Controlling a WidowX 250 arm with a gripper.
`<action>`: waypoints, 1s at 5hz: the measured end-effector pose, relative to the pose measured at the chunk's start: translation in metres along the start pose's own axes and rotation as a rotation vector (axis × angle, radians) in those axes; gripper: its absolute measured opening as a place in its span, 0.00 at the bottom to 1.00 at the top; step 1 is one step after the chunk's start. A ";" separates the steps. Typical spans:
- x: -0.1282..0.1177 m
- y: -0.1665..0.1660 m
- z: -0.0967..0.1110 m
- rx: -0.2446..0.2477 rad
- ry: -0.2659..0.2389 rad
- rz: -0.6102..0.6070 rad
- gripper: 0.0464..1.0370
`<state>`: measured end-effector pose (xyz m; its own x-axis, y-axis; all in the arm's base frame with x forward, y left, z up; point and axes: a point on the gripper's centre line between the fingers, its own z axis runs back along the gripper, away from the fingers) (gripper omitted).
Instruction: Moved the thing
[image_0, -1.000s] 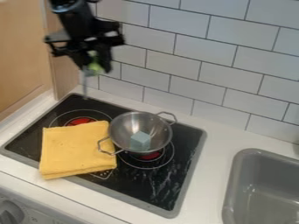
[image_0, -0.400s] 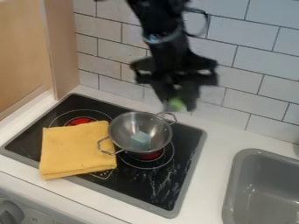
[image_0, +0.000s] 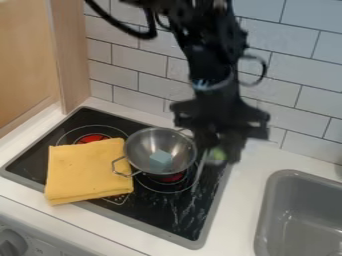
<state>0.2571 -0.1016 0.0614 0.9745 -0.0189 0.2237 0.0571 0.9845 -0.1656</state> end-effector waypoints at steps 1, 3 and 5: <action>-0.006 -0.007 -0.020 0.015 0.035 -0.022 0.30; -0.024 -0.017 -0.061 0.043 0.139 -0.053 0.30; -0.014 -0.029 -0.071 0.054 0.149 -0.085 0.38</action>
<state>0.2568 -0.1417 -0.0049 0.9882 -0.1242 0.0894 0.1330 0.9861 -0.0997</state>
